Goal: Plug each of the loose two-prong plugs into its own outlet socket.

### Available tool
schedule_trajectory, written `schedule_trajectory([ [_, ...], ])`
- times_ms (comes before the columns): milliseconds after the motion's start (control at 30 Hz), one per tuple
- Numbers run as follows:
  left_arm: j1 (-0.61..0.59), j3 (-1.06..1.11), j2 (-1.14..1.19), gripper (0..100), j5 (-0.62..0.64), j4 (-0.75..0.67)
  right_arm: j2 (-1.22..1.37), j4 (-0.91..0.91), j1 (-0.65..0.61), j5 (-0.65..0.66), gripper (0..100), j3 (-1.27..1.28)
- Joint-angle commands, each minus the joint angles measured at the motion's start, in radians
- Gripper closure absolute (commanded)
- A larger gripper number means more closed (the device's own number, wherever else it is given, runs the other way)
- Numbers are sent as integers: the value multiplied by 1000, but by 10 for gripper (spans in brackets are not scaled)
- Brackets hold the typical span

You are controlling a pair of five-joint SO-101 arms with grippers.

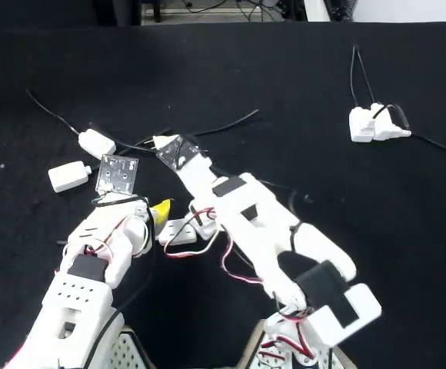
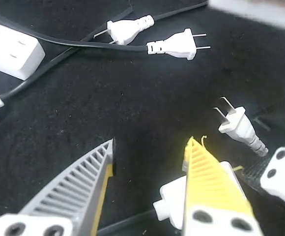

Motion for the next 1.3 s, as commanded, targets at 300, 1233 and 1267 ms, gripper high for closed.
schedule_trajectory([
  [300,12,-81,-2,766,8,61,-8,69,54,15,988,-128],
  [1233,15,-56,-505,766,98,261,-711,-190,-132,89,988,395],
  [1267,16,-33,-551,766,91,269,-699,-190,-132,87,988,389],
])
